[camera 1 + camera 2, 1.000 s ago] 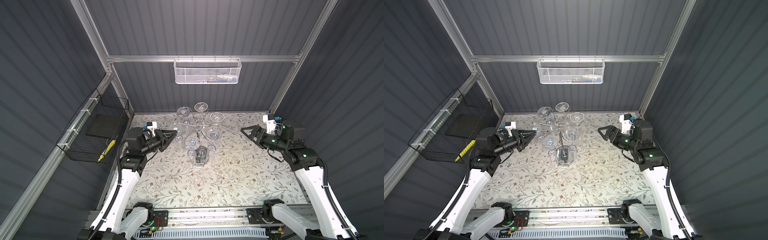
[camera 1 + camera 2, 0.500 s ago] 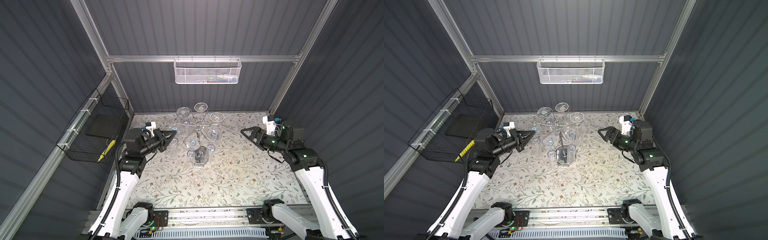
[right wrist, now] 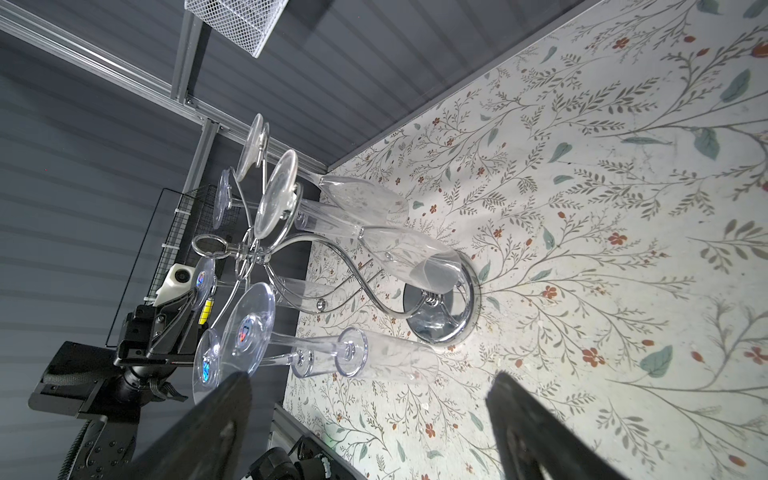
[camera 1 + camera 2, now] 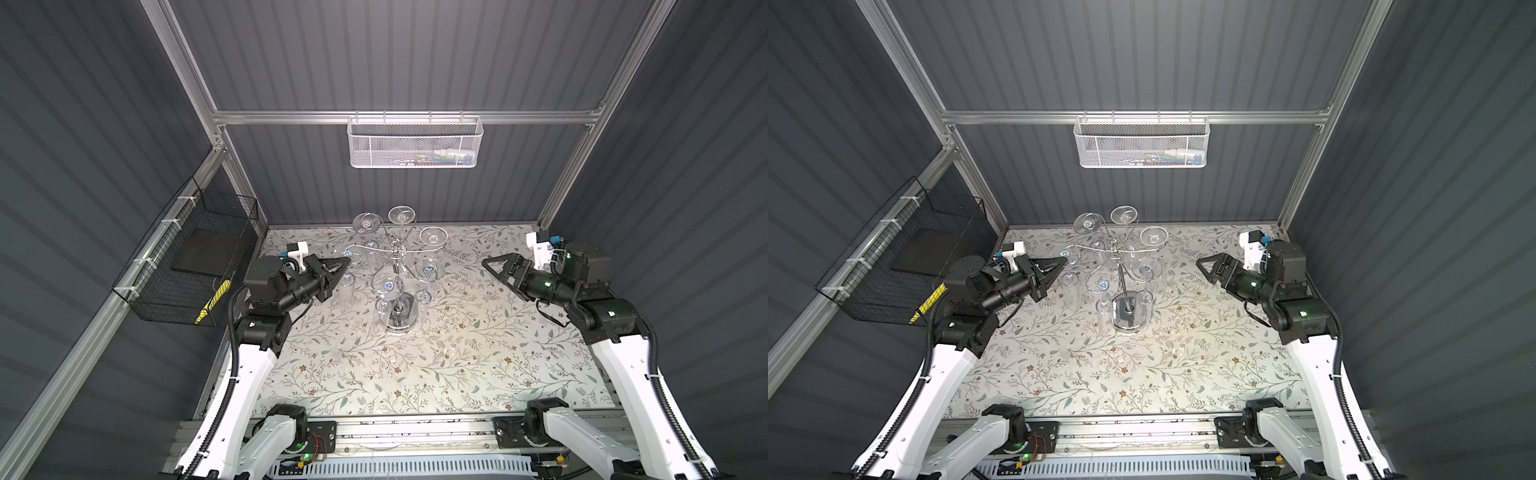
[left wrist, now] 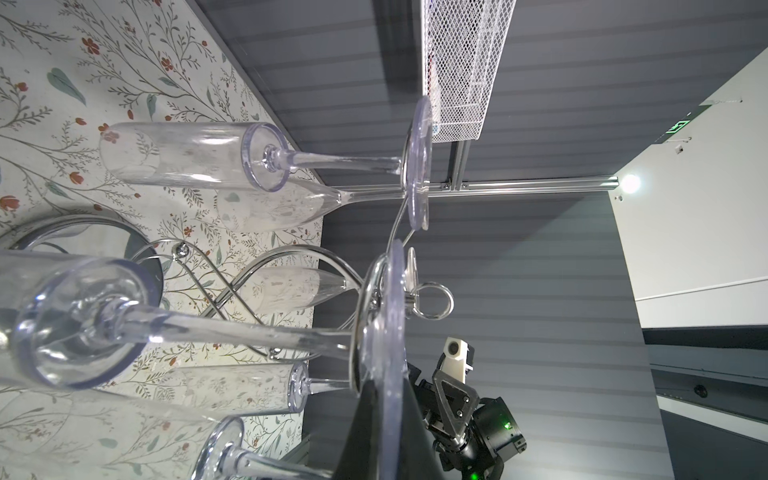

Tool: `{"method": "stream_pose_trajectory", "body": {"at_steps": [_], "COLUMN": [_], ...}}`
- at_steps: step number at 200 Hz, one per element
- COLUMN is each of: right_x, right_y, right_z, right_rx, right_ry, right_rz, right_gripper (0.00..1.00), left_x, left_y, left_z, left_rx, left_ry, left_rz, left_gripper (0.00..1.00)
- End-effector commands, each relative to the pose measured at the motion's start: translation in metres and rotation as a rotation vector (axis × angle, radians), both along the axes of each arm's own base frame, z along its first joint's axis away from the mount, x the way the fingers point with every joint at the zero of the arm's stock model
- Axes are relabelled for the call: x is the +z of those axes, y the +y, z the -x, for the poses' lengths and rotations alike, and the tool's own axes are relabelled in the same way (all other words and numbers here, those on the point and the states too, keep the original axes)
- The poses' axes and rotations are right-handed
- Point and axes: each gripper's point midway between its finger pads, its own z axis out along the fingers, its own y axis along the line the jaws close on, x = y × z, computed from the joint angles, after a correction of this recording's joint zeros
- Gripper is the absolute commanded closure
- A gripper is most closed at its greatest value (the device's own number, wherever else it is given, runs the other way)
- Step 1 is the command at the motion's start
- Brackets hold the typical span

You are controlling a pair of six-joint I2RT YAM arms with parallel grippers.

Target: Take the wine glass off the wine glass rack

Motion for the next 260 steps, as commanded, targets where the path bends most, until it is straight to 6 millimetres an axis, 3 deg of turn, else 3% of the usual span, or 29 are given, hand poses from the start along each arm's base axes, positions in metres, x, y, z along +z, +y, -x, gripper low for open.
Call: {"method": "stream_pose_trajectory", "body": {"at_steps": [1,112,156,260], "right_x": [0.012,0.016,0.016,0.014], "right_y": [0.000,-0.001,-0.001,-0.001], "right_z": [0.005,0.007,0.006,0.005], "right_rx": [0.001,-0.003,-0.001,0.003], "right_ry": [-0.034,-0.039,-0.038,-0.035], "right_rz": [0.001,0.002,0.003,0.013], "right_gripper": [0.09,0.09,0.09,0.09], "left_x": [0.034,0.051,0.053,0.051], "left_y": [0.000,-0.008,-0.025,-0.045], "left_z": [0.000,-0.018,-0.021,-0.007], "left_rx": [0.004,-0.032,-0.097,-0.178], "left_ry": [-0.097,-0.137,-0.134,-0.129], "left_rz": [0.017,0.017,0.014,0.018], "left_gripper": [1.00,1.00,1.00,1.00]}}
